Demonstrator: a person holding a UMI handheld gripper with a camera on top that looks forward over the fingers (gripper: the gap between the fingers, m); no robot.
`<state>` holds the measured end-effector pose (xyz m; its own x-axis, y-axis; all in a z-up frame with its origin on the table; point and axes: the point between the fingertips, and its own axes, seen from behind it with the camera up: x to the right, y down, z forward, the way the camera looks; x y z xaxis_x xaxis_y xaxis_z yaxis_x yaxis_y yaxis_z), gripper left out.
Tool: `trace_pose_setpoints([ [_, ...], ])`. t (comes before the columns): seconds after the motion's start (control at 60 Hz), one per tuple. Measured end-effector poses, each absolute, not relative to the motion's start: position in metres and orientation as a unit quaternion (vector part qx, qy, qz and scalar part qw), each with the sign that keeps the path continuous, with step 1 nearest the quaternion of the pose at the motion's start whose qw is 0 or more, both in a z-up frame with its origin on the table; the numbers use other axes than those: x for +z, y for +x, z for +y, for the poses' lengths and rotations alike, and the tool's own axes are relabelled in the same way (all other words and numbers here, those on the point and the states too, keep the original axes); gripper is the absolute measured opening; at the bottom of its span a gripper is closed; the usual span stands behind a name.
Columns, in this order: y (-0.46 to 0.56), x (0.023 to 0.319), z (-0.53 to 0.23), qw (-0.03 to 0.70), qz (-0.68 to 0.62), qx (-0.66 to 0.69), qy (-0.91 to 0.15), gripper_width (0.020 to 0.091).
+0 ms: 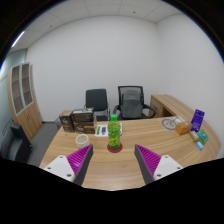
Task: Pour water
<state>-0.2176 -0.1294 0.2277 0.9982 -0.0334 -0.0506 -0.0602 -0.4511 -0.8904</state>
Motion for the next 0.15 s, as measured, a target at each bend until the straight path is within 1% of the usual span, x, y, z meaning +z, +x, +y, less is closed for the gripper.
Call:
trace_pose_setpoints([
  [0.15,-0.2135,0.2368,-0.136,0.528,0.031,-0.005,-0.849,0.0857],
])
